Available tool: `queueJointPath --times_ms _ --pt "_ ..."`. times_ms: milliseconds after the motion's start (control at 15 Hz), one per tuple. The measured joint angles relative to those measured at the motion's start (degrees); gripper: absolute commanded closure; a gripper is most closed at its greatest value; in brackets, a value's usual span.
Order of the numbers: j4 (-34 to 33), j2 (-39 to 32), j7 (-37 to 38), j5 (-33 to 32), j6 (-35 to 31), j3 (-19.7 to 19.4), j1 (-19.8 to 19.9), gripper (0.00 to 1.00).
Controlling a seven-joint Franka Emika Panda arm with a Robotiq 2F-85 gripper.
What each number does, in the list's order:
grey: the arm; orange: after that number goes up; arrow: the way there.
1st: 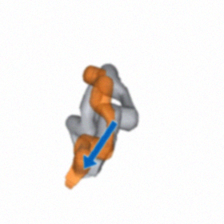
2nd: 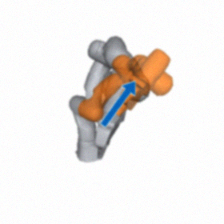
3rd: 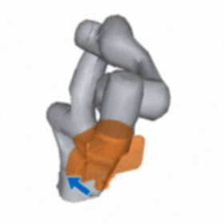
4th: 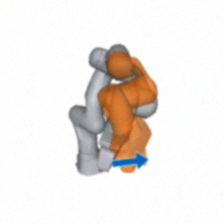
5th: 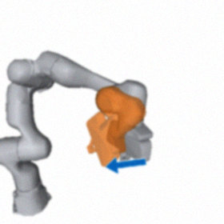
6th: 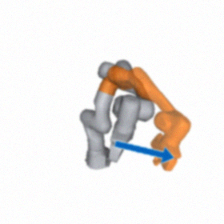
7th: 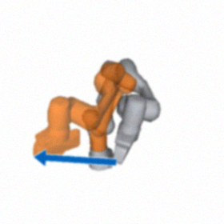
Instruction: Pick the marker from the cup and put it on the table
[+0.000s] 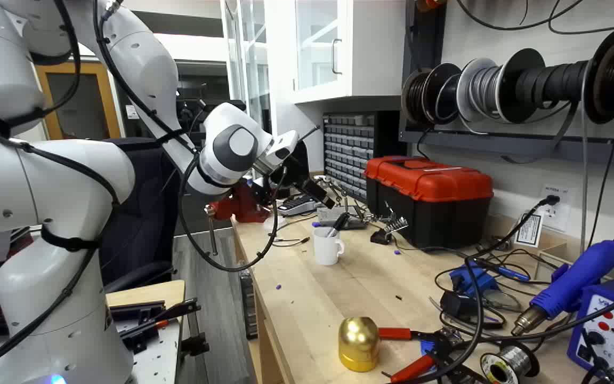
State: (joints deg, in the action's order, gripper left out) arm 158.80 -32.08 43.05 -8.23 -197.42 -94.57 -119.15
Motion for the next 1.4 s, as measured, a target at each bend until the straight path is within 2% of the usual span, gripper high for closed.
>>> queueJointPath --times_ms 800,1133,1400 --pt "0.0 0.0 0.0 0.0 0.0 0.0 0.0 0.0" --pt "-0.3 0.1 -11.0 16.8 -0.4 4.4 0.4 0.0" --pt "-1.5 0.4 -17.4 24.0 -0.3 6.3 1.6 0.0"
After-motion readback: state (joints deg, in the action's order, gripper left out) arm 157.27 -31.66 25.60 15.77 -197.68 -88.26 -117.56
